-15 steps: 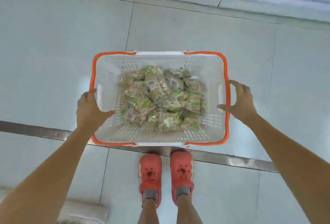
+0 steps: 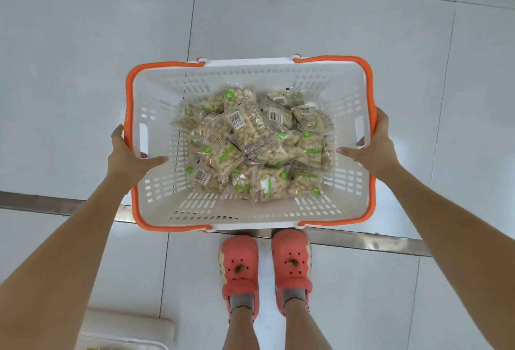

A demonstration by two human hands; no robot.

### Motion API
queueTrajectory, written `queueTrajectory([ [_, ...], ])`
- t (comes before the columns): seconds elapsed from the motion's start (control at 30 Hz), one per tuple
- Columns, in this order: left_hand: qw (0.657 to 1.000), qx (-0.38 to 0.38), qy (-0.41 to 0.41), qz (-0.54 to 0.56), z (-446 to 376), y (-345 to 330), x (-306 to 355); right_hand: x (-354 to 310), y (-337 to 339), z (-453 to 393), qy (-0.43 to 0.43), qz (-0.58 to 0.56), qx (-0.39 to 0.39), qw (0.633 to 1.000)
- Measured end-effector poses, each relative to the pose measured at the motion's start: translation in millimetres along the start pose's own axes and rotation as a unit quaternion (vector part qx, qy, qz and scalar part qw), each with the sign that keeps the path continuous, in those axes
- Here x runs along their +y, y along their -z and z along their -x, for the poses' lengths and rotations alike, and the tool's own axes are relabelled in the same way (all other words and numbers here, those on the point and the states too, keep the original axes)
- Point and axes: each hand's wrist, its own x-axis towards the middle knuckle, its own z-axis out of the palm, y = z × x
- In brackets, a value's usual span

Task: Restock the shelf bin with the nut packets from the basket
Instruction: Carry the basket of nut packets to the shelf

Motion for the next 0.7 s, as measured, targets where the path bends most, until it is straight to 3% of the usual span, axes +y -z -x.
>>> queueTrajectory([
  [0.37,0.999,-0.037,0.029,-0.008,39,26,3,-22,23,32,-0.072,0.000,0.014,0.997],
  [0.57,0.998,-0.052,0.043,-0.004,116,100,20,-79,76,99,-0.077,-0.009,0.006,0.997],
  [0.7,0.998,-0.018,0.052,0.018,183,170,39,-137,125,153,-0.059,-0.015,-0.020,0.998],
])
